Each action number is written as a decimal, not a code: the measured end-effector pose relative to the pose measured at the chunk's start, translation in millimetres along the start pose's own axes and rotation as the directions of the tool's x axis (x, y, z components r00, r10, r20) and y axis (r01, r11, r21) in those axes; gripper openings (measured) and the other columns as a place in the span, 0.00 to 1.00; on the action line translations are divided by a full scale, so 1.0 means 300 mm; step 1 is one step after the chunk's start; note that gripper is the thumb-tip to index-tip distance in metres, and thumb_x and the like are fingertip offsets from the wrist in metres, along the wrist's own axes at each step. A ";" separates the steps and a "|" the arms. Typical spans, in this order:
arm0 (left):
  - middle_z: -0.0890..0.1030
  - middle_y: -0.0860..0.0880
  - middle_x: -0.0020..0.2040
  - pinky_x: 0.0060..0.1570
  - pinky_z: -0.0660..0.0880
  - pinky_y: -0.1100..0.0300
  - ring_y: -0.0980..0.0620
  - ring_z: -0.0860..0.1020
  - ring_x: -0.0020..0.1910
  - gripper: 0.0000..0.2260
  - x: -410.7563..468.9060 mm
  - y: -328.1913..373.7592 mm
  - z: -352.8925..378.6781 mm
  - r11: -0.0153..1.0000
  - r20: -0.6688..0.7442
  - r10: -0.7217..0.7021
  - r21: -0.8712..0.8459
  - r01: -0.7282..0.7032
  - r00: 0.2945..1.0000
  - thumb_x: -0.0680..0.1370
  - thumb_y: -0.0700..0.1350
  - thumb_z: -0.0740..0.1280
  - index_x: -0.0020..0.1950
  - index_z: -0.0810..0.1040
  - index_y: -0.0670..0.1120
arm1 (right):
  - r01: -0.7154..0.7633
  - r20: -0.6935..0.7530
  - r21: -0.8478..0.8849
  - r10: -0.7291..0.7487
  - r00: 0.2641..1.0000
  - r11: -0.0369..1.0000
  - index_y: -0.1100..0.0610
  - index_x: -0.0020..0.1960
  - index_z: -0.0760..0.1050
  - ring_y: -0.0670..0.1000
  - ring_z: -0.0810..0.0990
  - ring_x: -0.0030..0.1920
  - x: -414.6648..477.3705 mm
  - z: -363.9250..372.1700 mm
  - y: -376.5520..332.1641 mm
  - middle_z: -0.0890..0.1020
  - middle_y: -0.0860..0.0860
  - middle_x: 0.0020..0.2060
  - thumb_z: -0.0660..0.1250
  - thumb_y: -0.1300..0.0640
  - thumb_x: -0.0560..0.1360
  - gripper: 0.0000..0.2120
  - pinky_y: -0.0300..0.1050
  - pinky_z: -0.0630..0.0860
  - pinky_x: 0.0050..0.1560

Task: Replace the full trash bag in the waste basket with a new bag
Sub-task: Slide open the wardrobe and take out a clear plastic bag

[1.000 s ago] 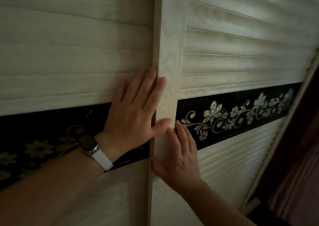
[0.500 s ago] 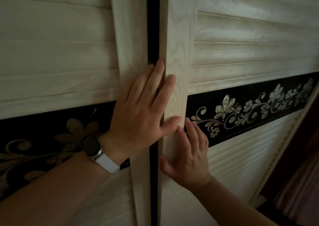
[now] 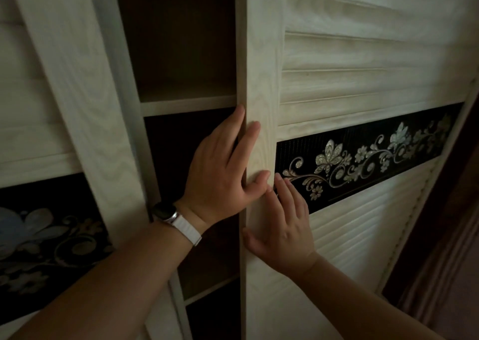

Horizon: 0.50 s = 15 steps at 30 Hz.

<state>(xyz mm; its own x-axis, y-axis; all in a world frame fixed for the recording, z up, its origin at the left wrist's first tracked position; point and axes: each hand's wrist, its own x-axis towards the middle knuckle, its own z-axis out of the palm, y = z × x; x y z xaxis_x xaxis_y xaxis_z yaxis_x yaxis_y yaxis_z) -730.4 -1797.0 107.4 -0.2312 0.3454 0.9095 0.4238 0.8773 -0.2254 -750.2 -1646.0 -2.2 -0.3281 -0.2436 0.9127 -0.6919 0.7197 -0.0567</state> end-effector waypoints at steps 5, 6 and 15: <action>0.56 0.38 0.74 0.71 0.61 0.48 0.37 0.62 0.73 0.35 0.041 0.048 0.103 1.000 0.027 0.016 0.009 -0.016 1.000 0.73 0.55 0.69 0.73 0.59 0.42 | -0.008 0.049 -0.014 0.009 0.999 1.000 0.60 0.72 0.61 0.62 0.64 0.72 0.000 -0.028 0.121 0.67 0.63 0.71 0.66 0.39 0.71 0.38 0.62 0.65 0.68; 0.56 0.39 0.75 0.72 0.60 0.46 0.37 0.61 0.74 0.36 0.047 0.060 0.123 1.000 0.037 0.010 0.025 -0.011 0.999 0.73 0.56 0.68 0.74 0.58 0.43 | -0.012 0.056 -0.015 0.013 0.998 1.000 0.60 0.72 0.61 0.62 0.63 0.73 -0.002 -0.032 0.144 0.67 0.63 0.71 0.66 0.39 0.71 0.38 0.61 0.65 0.68; 0.59 0.39 0.76 0.74 0.54 0.42 0.39 0.57 0.76 0.39 0.113 0.152 0.285 0.994 0.042 -0.052 0.100 0.047 0.998 0.73 0.59 0.65 0.76 0.54 0.40 | -0.016 0.085 -0.011 0.017 0.996 1.000 0.59 0.73 0.58 0.61 0.62 0.73 0.001 -0.061 0.330 0.66 0.62 0.72 0.67 0.40 0.71 0.39 0.61 0.64 0.69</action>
<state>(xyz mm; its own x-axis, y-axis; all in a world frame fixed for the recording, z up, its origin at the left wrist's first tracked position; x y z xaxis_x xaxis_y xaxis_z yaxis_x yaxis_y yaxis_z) -793.7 -1716.7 98.1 -0.2893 0.3132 0.9046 0.3226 0.9216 -0.2160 -806.9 -1562.9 -0.2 -0.3936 -0.2855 0.8738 -0.6796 0.7305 -0.0674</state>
